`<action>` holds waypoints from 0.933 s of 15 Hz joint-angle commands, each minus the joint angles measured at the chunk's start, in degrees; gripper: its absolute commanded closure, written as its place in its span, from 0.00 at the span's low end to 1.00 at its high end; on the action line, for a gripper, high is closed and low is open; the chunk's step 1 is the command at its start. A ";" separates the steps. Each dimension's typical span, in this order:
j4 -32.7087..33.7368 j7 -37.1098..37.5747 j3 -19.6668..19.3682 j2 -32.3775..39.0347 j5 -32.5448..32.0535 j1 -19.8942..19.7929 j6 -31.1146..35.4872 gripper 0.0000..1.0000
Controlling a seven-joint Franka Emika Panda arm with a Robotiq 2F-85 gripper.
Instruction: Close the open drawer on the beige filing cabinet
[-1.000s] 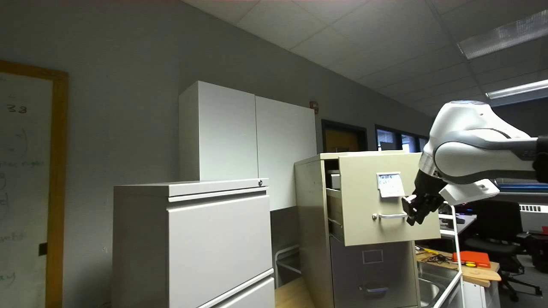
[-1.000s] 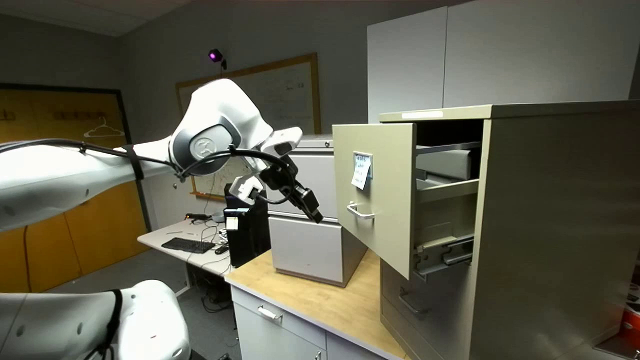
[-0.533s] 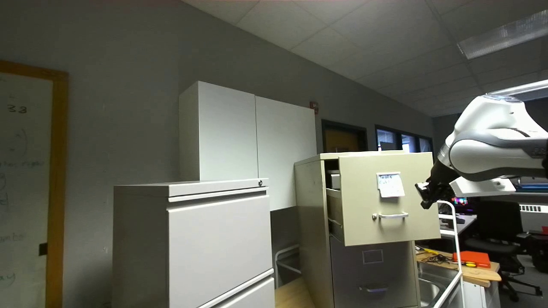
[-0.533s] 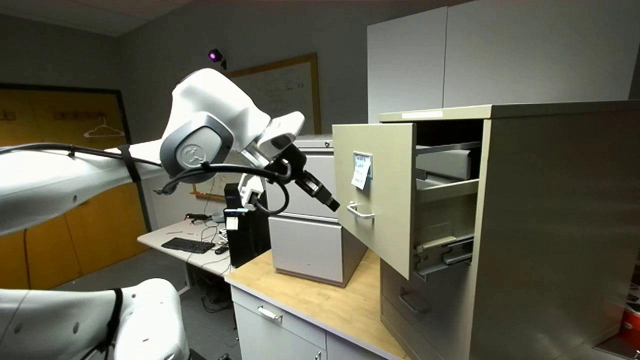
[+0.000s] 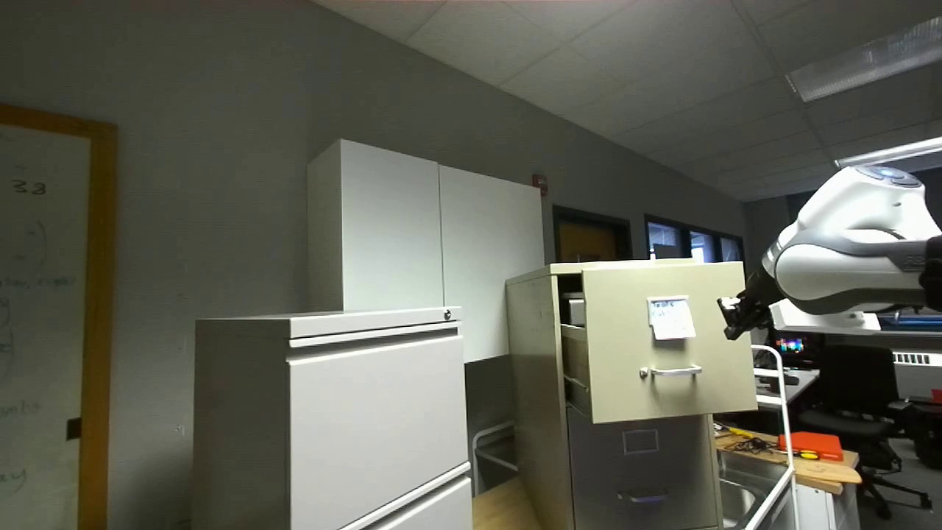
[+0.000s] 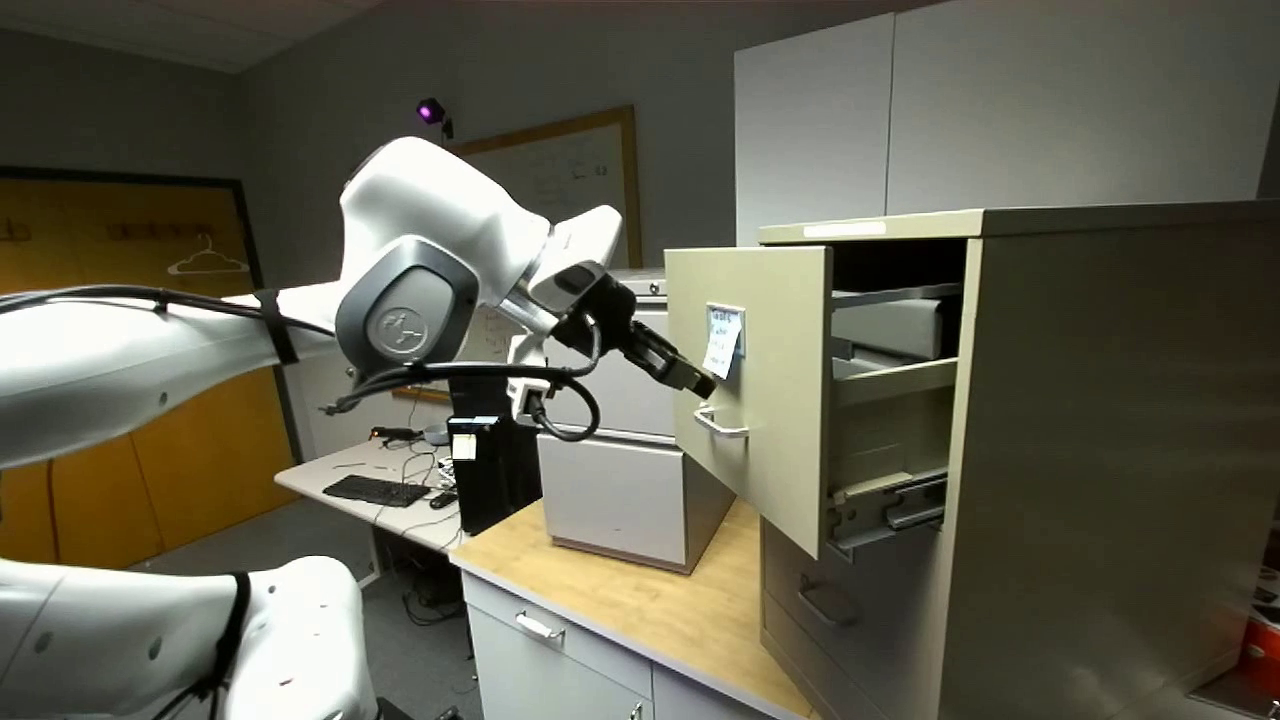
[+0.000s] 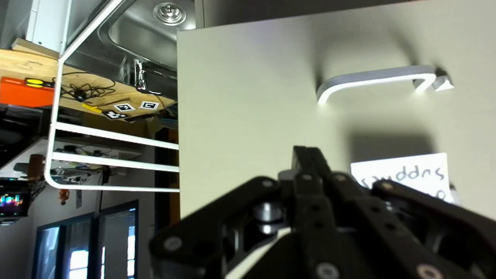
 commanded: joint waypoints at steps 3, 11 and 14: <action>2.58 0.39 -0.93 6.30 2.43 -1.13 8.11 1.00; 6.00 -0.41 -1.13 14.32 7.90 1.16 13.25 1.00; 7.03 -0.09 -0.90 15.98 9.13 1.40 13.65 1.00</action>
